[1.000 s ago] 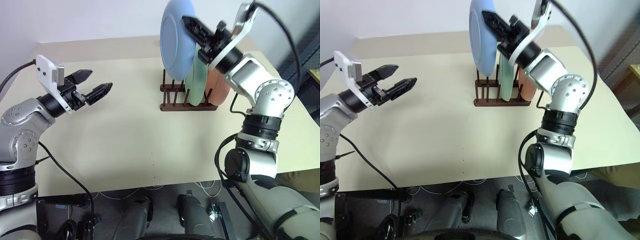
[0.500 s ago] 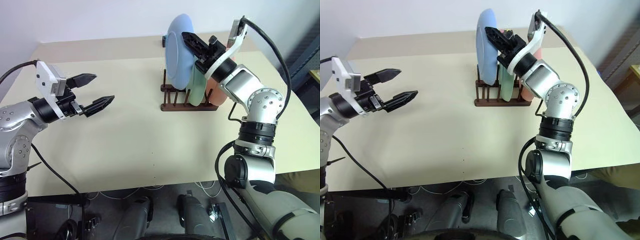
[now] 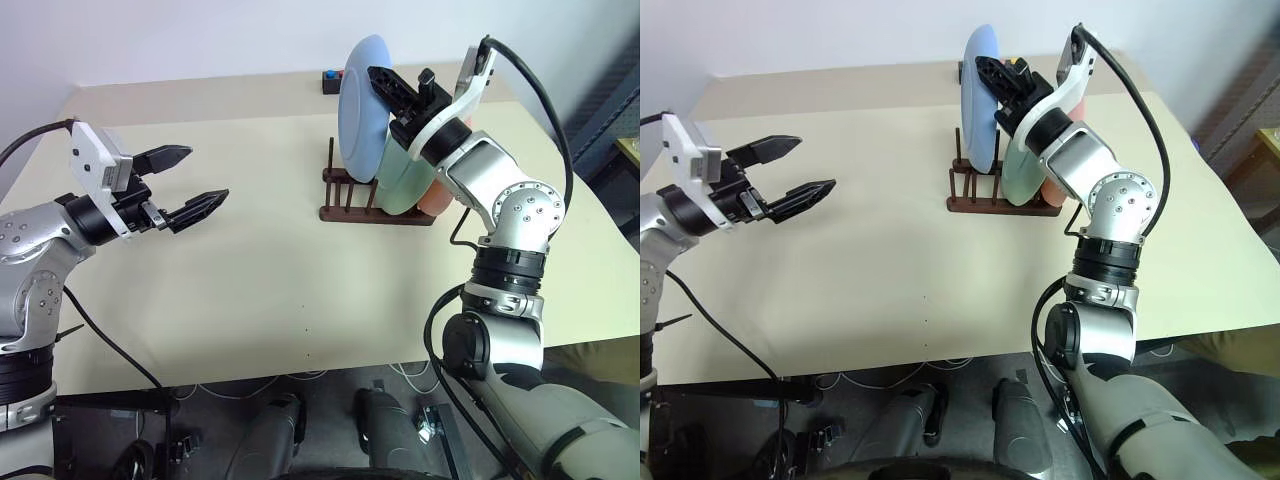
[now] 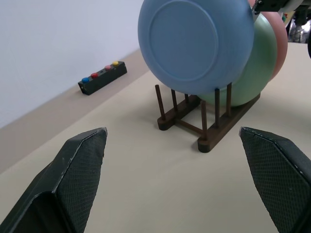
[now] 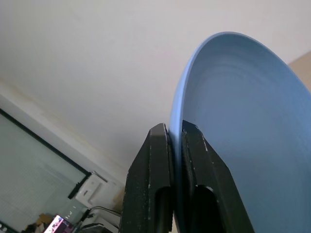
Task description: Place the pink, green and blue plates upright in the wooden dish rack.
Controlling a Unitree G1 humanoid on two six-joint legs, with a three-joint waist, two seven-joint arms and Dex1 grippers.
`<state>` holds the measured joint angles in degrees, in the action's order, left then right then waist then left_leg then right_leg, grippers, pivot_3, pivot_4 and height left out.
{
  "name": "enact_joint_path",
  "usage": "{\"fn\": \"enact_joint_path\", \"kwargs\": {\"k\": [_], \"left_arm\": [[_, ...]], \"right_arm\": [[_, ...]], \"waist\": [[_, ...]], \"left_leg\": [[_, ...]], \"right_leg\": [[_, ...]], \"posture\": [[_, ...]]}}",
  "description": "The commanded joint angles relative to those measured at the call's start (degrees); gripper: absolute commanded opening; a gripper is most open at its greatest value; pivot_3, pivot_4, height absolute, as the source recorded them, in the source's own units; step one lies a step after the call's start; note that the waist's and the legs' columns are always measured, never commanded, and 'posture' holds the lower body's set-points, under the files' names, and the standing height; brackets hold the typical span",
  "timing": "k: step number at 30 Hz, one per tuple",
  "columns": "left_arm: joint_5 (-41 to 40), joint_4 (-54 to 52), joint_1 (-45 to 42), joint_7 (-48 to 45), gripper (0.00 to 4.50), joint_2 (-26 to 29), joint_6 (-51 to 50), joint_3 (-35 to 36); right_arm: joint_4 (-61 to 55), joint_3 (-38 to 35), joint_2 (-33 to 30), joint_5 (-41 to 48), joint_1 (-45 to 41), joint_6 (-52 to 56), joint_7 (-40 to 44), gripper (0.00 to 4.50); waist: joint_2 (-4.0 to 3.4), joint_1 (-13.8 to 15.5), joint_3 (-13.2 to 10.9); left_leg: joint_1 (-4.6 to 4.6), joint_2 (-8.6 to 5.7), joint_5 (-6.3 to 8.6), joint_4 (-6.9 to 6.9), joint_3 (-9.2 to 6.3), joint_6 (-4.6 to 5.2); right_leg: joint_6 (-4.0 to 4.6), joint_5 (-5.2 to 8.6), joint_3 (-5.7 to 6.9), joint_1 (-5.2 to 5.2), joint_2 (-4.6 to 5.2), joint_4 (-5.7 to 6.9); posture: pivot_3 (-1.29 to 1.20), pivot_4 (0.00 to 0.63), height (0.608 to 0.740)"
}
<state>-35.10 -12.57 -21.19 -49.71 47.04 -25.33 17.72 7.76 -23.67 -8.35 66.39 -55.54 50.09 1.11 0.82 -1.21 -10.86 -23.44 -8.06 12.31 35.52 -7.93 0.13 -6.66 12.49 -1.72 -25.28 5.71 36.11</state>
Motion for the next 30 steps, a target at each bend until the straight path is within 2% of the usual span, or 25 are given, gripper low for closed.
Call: {"fn": "enact_joint_path", "kwargs": {"k": [1, 8, 20, 26, 30], "left_arm": [[0.1, -1.2, -0.7, 0.3, 4.48, 0.1, 1.2, 1.1], [0.4, -1.2, -0.8, 0.6, 4.48, -0.3, 1.2, 0.7], [0.9, -1.3, -0.8, 1.2, 4.48, -1.0, 1.1, 0.3], [0.7, -1.6, -0.8, 1.5, 4.48, -1.1, 0.8, 0.1], [0.8, -1.7, -0.7, 1.6, 4.48, -1.0, 0.8, 0.0]], "right_arm": [[-3.1, -1.0, 0.1, 3.2, -3.6, -0.7, -1.3, 0.00], [-2.8, -2.4, 0.9, 6.7, -5.5, -1.5, -6.4, 0.00], [-3.2, -3.8, 5.0, 11.5, -3.2, -4.1, -18.1, 0.00], [-3.8, -2.9, 5.7, 12.1, -2.0, -5.1, -20.0, 0.00], [-4.4, -0.2, 4.2, 9.2, 0.7, -3.8, -18.5, 0.00]], "waist": [[-0.01, 0.0, 0.0], [-0.01, 0.0, 0.0], [-0.02, -0.1, 0.0], [-0.03, 0.0, 0.0], [-0.03, 0.0, 0.0]], "left_leg": [[0.00, 0.00, 0.00, 0.00, 0.00, 0.00], [0.00, 0.00, 0.00, 0.00, 0.00, 0.00], [0.00, 0.02, 0.00, -0.02, 0.00, 0.00], [0.00, 0.02, 0.00, -0.02, 0.00, 0.00], [0.00, 0.02, 0.00, -0.02, 0.00, 0.00]], "right_leg": [[0.00, 0.00, 0.00, 0.00, 0.00, 0.00], [0.00, 0.00, 0.00, 0.00, -0.01, 0.00], [0.01, -0.01, -0.01, -0.02, -0.03, 0.01], [0.01, -0.01, -0.02, -0.02, -0.03, 0.01], [0.01, -0.01, -0.02, -0.02, -0.03, 0.00]], "posture": [[0.00, 0.150, 0.740], [0.00, 0.150, 0.740], [0.00, 0.150, 0.740], [0.00, 0.150, 0.740], [0.00, 0.150, 0.740]]}}
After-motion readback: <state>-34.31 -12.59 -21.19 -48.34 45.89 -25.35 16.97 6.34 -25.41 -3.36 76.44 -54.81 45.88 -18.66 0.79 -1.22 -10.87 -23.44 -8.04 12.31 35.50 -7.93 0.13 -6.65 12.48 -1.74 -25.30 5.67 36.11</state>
